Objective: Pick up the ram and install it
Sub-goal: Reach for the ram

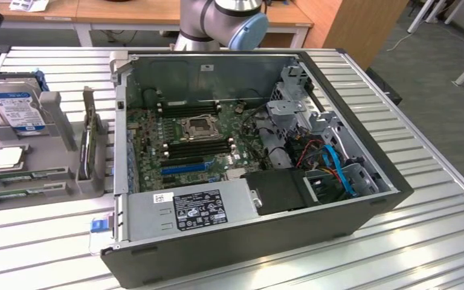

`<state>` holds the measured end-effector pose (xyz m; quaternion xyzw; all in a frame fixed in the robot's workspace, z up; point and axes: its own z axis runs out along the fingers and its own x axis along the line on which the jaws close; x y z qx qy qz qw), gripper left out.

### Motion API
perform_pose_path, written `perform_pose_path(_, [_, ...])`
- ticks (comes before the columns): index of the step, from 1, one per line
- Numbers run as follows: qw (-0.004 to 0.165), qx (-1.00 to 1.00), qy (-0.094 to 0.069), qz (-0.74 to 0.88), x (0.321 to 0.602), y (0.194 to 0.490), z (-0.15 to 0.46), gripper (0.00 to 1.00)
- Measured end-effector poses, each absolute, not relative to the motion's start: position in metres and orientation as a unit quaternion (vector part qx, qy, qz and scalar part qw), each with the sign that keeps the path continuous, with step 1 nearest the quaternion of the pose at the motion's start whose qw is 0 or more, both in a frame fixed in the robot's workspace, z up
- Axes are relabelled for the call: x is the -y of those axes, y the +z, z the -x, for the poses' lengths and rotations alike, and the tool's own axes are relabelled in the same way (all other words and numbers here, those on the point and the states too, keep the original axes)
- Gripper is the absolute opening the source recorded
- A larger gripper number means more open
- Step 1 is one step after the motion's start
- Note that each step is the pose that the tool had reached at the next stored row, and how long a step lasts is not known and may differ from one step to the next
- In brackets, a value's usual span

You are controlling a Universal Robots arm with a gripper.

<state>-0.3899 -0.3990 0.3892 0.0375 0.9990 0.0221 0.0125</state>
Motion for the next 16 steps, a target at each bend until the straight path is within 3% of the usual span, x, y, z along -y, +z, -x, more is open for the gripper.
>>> perform_pose_path(16, [0.012,-0.999,0.022,-0.037,0.412,0.389,0.389,0.10])
